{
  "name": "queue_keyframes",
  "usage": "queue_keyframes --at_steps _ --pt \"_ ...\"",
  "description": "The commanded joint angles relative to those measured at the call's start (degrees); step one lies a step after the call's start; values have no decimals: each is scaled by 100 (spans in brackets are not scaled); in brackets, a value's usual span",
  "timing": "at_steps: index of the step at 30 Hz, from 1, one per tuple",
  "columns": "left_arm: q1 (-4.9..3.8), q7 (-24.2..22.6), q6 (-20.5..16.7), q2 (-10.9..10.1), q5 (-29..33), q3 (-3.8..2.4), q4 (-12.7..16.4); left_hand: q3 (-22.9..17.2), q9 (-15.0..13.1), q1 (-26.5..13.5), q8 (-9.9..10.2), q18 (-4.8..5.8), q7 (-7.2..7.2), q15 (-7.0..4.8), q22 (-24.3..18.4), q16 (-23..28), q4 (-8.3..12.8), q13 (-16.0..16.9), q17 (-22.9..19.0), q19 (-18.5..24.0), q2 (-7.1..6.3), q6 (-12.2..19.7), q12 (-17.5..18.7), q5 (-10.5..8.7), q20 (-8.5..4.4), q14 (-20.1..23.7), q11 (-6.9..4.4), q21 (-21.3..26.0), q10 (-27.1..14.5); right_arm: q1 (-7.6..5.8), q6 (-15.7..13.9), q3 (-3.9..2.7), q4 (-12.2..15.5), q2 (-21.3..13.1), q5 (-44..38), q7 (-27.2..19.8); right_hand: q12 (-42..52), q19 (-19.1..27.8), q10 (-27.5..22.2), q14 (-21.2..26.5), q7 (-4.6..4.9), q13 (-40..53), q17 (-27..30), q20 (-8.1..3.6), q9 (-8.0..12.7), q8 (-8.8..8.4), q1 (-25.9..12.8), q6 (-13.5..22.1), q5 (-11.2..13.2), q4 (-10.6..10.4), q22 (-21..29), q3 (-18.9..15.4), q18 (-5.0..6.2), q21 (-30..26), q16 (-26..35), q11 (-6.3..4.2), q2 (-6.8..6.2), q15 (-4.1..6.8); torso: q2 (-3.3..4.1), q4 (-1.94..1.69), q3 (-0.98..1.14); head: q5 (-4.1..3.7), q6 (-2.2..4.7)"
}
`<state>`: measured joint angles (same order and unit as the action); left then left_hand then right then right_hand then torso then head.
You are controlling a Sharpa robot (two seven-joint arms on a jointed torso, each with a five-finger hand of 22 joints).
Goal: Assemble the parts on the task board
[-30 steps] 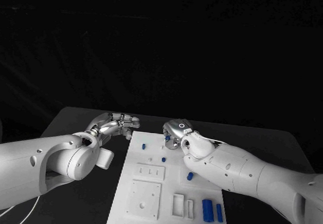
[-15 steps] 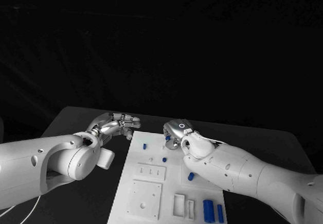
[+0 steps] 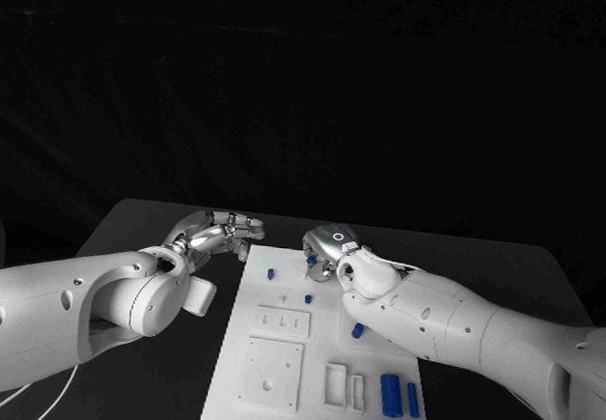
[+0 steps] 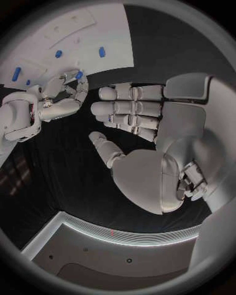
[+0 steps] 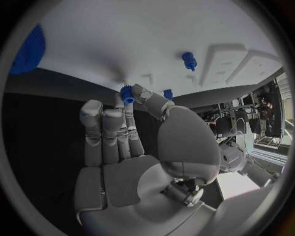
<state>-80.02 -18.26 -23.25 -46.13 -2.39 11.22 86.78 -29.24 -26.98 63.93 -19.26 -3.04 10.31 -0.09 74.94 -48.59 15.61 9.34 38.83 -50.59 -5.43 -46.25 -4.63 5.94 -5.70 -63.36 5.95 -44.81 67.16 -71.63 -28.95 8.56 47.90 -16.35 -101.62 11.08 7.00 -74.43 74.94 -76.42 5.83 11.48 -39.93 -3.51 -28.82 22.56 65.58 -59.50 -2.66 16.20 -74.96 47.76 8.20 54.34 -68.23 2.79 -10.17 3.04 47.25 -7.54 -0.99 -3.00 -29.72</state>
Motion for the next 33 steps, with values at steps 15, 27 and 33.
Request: queue_keyframes --at_steps 15,27,33 --pt "-30 -40 -13 12 -26 -7 23 -19 -10 -15 34 -238 3 8 74 -44 1 8 -11 -48 -23 12 32 -24 0 -33 43 -47 -16 27 90 12 -185 78 58 -78 -118 -61 -62 148 38 583 38 -103 -13 -83 22 103 -15 -27 -99 21 680 55 -68 -9 17 72 11 6 -1 31 17" --pt "-35 -25 -15 28 -26 -7 13 -20 -12 -16 39 -241 5 9 74 -50 3 7 -14 -48 -29 16 41 -24 1 -33 45 -55 -24 26 182 14 -228 107 127 -124 -303 -52 -306 137 131 543 72 -80 32 -241 31 323 -15 -45 -95 32 680 68 -107 106 -67 -44 12 9 -4 43 26" --pt "-36 -26 -23 23 -26 -7 8 -22 -11 -16 50 -243 11 15 72 -55 5 3 -18 -47 -33 31 58 -24 4 -31 52 -62 -47 26 113 15 -246 93 223 -143 -362 -45 -822 144 276 380 108 -46 127 -460 84 684 -14 -47 -81 32 680 58 -130 270 -207 -202 8 16 -8 53 16"
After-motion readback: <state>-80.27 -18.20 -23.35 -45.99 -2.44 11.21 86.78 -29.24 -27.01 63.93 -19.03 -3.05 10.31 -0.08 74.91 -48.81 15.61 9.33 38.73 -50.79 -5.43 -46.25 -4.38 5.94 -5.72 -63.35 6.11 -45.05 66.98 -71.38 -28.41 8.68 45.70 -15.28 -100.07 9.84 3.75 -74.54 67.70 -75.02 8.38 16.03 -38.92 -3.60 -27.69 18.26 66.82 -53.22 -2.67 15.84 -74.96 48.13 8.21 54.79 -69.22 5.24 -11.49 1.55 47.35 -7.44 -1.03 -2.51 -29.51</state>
